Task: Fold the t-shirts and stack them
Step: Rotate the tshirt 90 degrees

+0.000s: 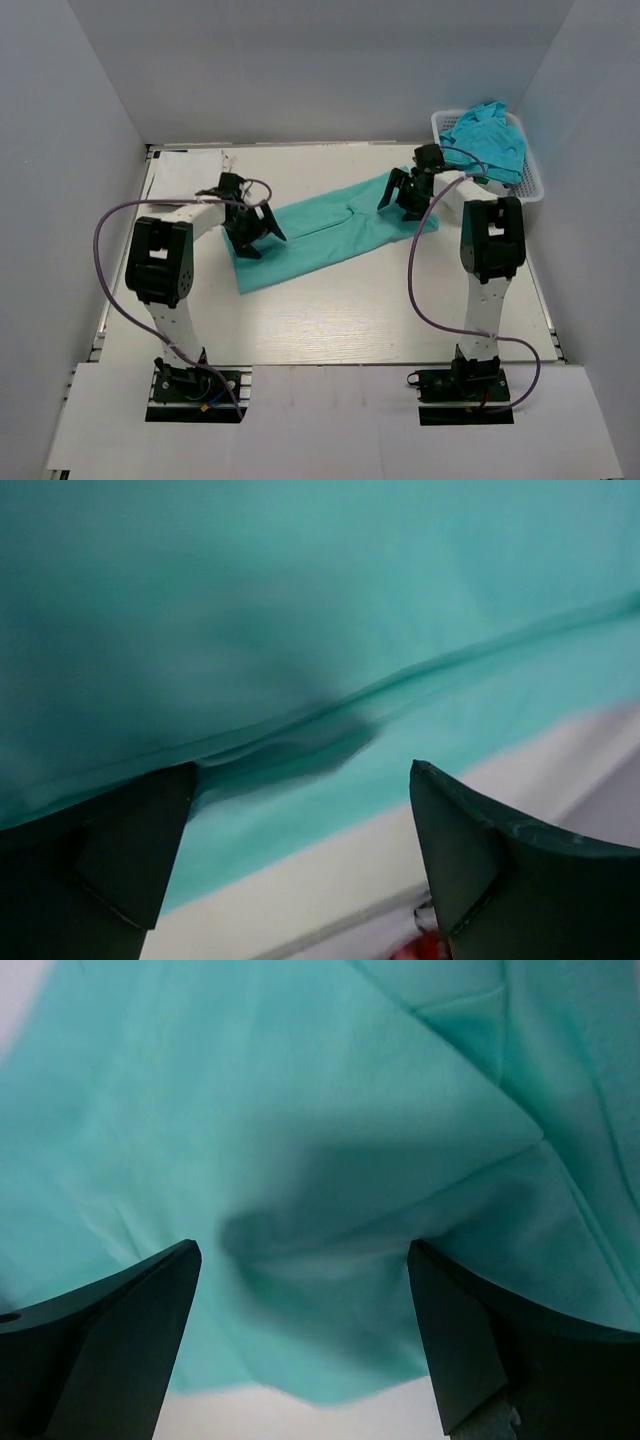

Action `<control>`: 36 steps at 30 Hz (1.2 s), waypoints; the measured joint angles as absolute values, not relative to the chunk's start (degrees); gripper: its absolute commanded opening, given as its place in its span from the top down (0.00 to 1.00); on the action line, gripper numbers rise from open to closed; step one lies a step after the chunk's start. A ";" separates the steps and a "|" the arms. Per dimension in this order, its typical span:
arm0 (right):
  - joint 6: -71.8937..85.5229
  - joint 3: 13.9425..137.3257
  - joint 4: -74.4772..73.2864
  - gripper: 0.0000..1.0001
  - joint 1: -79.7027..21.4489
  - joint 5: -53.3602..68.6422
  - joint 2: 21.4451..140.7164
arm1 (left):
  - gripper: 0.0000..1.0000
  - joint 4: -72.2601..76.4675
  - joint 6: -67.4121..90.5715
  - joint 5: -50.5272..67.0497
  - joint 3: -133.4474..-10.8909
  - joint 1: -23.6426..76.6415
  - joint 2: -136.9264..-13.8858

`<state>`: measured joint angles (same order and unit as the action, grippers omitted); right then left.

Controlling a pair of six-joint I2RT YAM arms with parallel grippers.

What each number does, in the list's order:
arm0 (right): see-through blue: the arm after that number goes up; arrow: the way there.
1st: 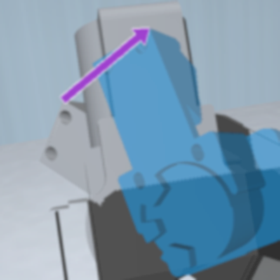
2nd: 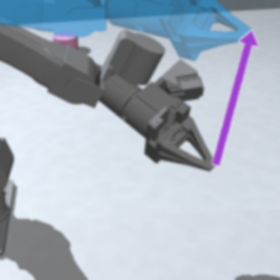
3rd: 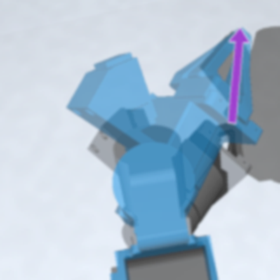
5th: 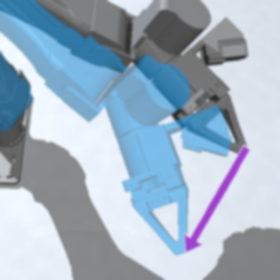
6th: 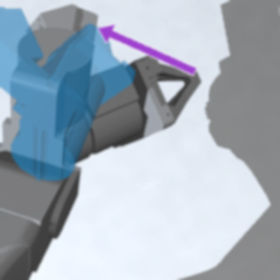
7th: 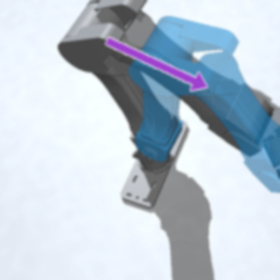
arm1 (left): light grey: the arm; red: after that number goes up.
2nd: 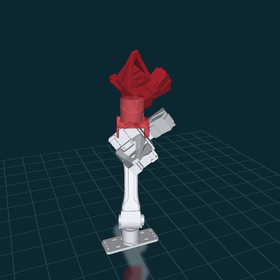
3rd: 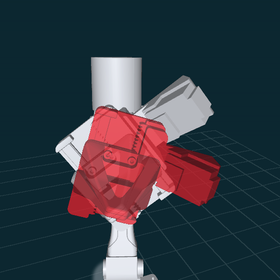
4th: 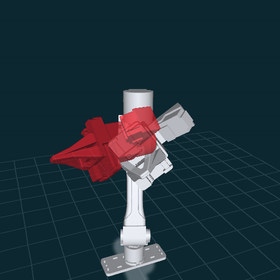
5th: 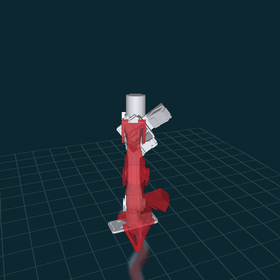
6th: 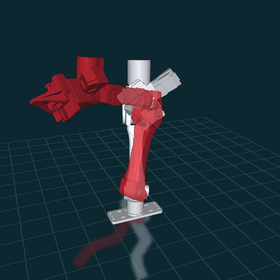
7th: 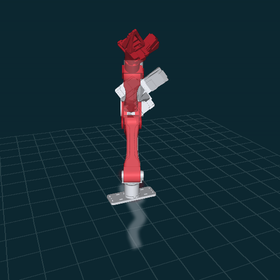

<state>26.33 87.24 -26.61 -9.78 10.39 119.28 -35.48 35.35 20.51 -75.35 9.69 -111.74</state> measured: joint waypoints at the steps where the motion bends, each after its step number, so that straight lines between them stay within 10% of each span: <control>1: 26.30 90.32 -26.44 0.10 -10.11 11.03 121.69 | 0.00 -35.33 36.12 22.09 -71.31 10.83 -109.19; 9: 23.99 122.26 -19.44 0.10 -14.81 19.59 143.68 | 0.00 -46.94 35.68 39.94 -61.04 30.15 -105.75; 21: 14.15 124.42 -18.09 0.10 -17.12 23.29 142.61 | 0.00 -59.90 24.40 43.90 -86.32 34.00 -105.36; 36: 20.91 78.74 -21.45 0.10 -33.19 16.71 103.42 | 0.00 -64.25 40.80 4.56 -66.83 32.38 -74.56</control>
<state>20.91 78.74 -21.45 -33.19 16.71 103.42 -64.25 40.80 4.56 -66.83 32.38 -74.56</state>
